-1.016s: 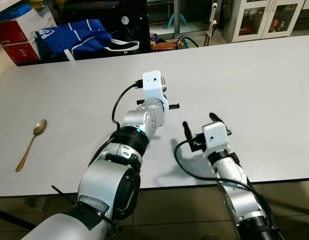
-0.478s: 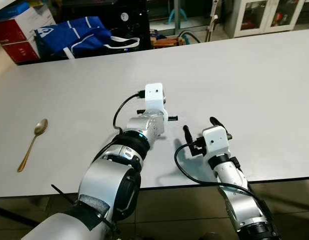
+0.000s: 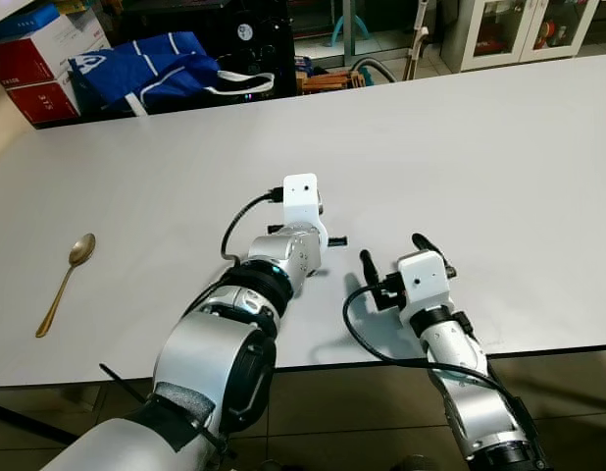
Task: Setting the table
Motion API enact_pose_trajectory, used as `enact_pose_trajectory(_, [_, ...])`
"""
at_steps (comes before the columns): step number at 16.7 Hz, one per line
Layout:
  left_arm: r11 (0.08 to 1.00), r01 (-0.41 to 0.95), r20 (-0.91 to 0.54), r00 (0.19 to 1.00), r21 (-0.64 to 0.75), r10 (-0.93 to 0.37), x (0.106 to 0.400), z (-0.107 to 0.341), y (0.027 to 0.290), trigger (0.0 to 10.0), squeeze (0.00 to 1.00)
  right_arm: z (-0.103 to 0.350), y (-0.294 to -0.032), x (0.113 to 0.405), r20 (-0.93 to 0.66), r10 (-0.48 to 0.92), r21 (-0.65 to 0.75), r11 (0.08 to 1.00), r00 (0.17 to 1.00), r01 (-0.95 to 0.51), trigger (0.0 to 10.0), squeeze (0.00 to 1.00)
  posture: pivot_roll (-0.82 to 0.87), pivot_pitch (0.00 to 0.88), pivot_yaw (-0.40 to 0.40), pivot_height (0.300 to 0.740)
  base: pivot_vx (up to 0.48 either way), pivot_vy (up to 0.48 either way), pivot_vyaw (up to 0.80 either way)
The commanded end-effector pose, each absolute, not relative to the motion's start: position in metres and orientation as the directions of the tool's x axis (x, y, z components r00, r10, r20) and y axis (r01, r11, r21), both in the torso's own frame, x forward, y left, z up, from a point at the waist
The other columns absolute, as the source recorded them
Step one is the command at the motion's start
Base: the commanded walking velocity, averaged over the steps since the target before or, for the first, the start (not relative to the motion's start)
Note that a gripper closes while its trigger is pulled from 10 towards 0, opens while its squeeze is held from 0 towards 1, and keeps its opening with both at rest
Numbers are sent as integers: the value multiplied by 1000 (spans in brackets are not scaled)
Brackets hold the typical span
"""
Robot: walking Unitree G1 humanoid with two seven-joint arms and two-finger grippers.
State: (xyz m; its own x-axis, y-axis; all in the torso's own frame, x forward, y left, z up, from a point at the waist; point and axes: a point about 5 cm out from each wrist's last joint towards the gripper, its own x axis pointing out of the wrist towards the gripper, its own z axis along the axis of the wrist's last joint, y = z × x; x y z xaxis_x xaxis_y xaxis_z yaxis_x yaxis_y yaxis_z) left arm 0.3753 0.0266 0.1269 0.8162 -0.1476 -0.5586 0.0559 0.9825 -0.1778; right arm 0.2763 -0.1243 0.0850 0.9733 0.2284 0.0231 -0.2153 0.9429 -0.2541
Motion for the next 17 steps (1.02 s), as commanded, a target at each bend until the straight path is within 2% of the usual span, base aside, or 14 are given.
enact_pose_trajectory(1, [956,186,-563,776,-226,-283,354,128,-29,0,0,88,-119,276,28,241,-252,941,970,-226,10000,0,-293,32,197,731,0,0,0])
enact_pose_trajectory(4, [956,193,-569,770,-221,-288,353,124,-27,0,0,87,-118,274,24,240,-251,941,970,-227,10000,0,-292,33,199,731,0,0,0])
enact_pose_trajectory(5, [958,193,-581,763,-212,-283,353,123,-26,2706,0,87,-118,274,23,240,-251,941,971,-227,10000,0,-292,33,200,731,0,0,0])
enact_pose_trajectory(6, [958,196,-580,764,-209,-283,353,123,-26,10000,0,87,-118,274,22,239,-250,941,971,-226,10000,0,-292,33,200,731,0,0,0])
enact_pose_trajectory(14, [957,216,-589,755,-193,-289,350,119,-27,10000,0,86,-117,274,17,233,-249,943,972,-222,10000,0,-292,35,206,731,0,0,0])
enact_pose_trajectory(15, [958,216,-589,756,-190,-287,350,119,-27,10000,275,86,-117,274,18,233,-248,943,972,-221,10000,0,-292,35,206,731,0,0,0])
enact_pose_trajectory(16, [958,216,-589,756,-189,-287,350,118,-27,10000,671,86,-117,274,18,233,-248,943,972,-221,10000,0,-292,35,206,731,0,0,0])
enact_pose_trajectory(17, [959,217,-595,752,-183,-283,349,117,-28,10000,898,86,-117,275,17,233,-247,943,972,-222,10000,0,-292,35,206,731,0,0,0])
